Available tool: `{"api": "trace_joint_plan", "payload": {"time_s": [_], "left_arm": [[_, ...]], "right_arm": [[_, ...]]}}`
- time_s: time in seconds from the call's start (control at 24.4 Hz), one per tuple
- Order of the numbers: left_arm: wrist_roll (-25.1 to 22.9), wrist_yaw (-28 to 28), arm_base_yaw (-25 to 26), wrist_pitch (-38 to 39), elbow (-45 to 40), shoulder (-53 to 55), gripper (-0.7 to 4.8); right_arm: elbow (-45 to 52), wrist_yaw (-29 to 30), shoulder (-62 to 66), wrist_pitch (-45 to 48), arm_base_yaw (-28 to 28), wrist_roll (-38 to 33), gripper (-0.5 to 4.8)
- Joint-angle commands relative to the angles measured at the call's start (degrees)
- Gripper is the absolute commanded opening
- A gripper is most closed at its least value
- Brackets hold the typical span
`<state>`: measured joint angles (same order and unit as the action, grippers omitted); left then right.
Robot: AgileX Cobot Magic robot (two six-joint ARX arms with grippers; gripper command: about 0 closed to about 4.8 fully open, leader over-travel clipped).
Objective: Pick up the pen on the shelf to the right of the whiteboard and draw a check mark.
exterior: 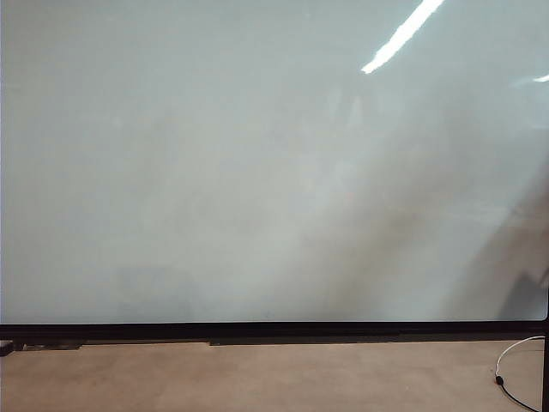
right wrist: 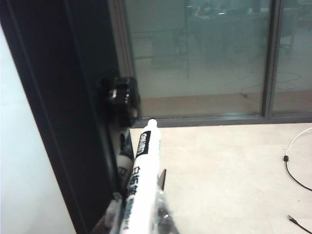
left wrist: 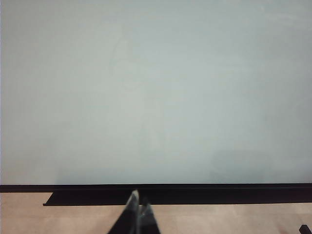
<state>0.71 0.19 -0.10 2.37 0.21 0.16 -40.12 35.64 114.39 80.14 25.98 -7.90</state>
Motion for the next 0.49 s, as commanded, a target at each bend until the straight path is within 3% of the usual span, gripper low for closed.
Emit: {"api": "trace_joint_plan", "payload": {"time_s": [0.04,0.49], "left_arm": [[-0.26,0.02,0.0,-0.72,0.17,0.02,-0.05],[-0.26,0.02,0.0,-0.74,0.17,0.02,-0.05]], "right_arm": [[-0.13,0.66,-0.42,0.92,-0.02,-0.46,0.11],[-0.09,-0.37,-4.02,0.9,2.43,-0.48,-0.05]]}}
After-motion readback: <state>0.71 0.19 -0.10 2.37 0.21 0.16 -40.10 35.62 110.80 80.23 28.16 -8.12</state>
